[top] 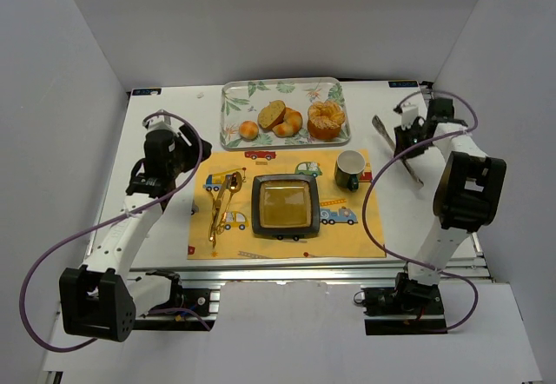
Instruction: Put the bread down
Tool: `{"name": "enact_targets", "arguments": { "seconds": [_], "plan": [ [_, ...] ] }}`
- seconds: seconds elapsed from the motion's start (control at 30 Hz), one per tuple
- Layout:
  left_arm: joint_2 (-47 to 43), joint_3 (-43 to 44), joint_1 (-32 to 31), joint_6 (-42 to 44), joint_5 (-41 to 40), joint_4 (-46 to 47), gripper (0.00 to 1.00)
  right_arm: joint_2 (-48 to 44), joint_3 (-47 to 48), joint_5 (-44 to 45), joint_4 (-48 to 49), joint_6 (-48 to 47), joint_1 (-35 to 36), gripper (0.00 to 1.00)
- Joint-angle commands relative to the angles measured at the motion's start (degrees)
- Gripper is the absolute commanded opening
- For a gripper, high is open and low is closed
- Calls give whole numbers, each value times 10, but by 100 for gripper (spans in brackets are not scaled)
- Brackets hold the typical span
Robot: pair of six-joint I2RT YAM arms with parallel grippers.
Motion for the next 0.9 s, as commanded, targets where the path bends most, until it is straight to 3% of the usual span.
{"name": "enact_targets", "arguments": {
  "seconds": [0.0,0.2,0.4,0.87],
  "plan": [
    [-10,34,6,13,6,-9,74,-74,117,-84,-34,-38,44,27],
    [-19,37,10,15,6,-16,75,-49,284,-97,-82,-9,157,41],
    [-47,23,10,3,1,-13,75,-5,381,-106,-110,1,246,46],
    [-113,1,12,5,-30,-61,75,44,378,-46,-131,-109,360,47]
  ]
}}
